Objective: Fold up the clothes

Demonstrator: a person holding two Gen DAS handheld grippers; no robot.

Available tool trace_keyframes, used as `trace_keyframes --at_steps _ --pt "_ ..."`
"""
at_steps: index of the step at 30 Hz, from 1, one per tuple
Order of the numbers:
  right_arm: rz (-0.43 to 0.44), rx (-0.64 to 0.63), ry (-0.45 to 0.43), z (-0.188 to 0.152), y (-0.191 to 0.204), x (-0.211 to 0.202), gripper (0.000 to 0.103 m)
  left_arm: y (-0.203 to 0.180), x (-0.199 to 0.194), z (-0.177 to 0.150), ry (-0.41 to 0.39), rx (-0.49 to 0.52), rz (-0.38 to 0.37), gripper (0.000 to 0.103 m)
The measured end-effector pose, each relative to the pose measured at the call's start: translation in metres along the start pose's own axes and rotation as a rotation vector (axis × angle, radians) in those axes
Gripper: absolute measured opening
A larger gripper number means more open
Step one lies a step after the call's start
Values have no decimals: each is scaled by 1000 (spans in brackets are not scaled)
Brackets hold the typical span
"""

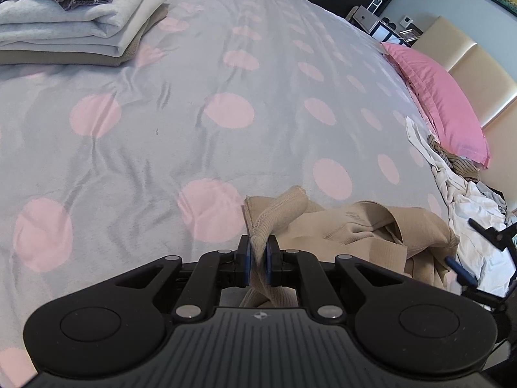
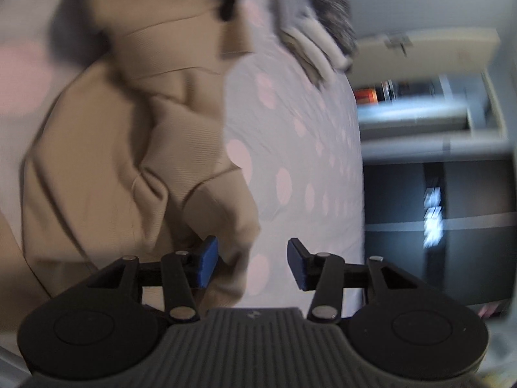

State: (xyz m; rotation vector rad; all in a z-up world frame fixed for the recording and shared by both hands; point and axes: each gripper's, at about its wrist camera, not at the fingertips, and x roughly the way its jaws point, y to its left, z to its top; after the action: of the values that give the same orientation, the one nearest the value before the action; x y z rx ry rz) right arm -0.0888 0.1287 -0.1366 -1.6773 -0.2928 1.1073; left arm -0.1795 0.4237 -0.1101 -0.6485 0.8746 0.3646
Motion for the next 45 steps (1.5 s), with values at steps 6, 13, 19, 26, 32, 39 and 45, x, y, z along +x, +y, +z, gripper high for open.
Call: trace_keyframes --at_steps 6,13,19,26,32,39,45 --pt "-49 -236 -22 10 29 14 55 1 -1 0 3 0 -5 7" --pt "-47 -251 94 -1 34 46 45 0 -3 0 0 11 -11 7" --pt "-106 -117 154 0 18 57 5 -2 -9 2 -19 13 -15 7" --pt "-188 239 127 -2 -32 33 4 -8 -38 10 -129 21 -29 6" --pt "-337 532 135 -21 -76 -6 4 -17 -86 15 -272 38 -60 5" --pt "-542 686 93 -32 -142 -77 4 -51 -188 29 -519 99 -137 5" --pt "-762 783 -29 -22 -206 -173 4 -89 -300 28 -791 210 -202 5"
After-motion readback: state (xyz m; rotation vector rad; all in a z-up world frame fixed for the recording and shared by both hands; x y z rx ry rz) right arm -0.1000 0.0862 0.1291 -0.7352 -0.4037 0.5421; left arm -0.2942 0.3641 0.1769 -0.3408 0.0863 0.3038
